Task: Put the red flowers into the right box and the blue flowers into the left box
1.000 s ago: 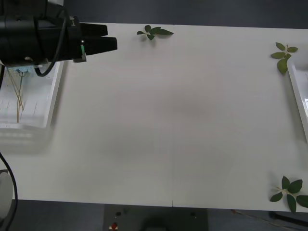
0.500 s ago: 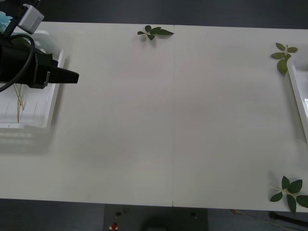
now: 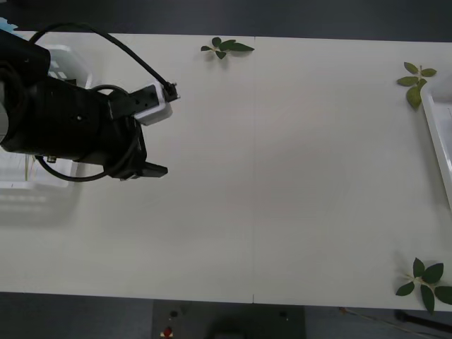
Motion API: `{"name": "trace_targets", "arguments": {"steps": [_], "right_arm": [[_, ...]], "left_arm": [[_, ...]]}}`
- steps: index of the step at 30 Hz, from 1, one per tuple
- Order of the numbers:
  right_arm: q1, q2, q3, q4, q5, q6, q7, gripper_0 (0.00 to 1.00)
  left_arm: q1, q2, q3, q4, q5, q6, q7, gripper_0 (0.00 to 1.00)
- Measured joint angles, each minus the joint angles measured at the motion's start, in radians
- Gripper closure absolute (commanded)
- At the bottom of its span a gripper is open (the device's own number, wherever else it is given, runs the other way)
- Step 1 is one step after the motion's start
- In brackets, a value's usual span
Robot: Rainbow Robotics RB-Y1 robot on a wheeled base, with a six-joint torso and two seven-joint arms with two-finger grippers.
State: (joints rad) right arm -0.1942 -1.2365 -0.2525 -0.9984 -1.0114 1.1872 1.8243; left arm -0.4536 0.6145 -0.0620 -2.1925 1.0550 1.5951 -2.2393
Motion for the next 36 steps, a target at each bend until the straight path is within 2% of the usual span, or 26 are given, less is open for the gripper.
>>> {"name": "trace_targets", "arguments": {"steps": [6, 10, 16, 23, 25, 26, 27, 28, 36], "right_arm": [[-0.015, 0.041, 0.050, -0.022, 0.119, -0.035, 0.000, 1.00], [-0.019, 0.069, 0.059, -0.094, 0.215, -0.035, 0.000, 1.00], [-0.019, 0.099, 0.053, -0.111, 0.248, -0.119, 0.000, 1.00], [-0.020, 0.125, 0.053, -0.111, 0.312, -0.120, 0.000, 1.00], [-0.020, 0.127, 0.053, -0.111, 0.313, -0.120, 0.000, 0.69], [-0.020, 0.127, 0.053, -0.111, 0.313, -0.120, 0.000, 0.46], [-0.020, 0.127, 0.053, -0.111, 0.313, -0.120, 0.000, 0.15], [-0.020, 0.127, 0.053, -0.111, 0.312, -0.120, 0.000, 0.00], [-0.020, 0.127, 0.053, -0.111, 0.250, -0.151, 0.000, 0.00]], "left_arm": [[0.000, -0.067, -0.001, 0.079, 0.017, -0.076, -0.261, 0.00], [0.003, -0.075, -0.001, 0.167, 0.171, -0.121, -0.460, 0.00], [0.032, -0.075, -0.003, 0.262, 0.328, -0.165, -0.462, 0.00], [0.042, -0.075, -0.025, 0.266, 0.346, -0.166, -0.462, 0.00], [0.042, -0.075, -0.026, 0.266, 0.346, -0.166, -0.462, 0.00], [0.042, -0.075, -0.026, 0.266, 0.346, -0.166, -0.462, 0.00], [0.042, -0.075, -0.026, 0.266, 0.346, -0.166, -0.462, 0.00], [0.042, -0.075, -0.026, 0.266, 0.346, -0.166, -0.462, 0.00], [0.042, -0.075, -0.026, 0.266, 0.346, -0.166, -0.462, 0.00]]}}
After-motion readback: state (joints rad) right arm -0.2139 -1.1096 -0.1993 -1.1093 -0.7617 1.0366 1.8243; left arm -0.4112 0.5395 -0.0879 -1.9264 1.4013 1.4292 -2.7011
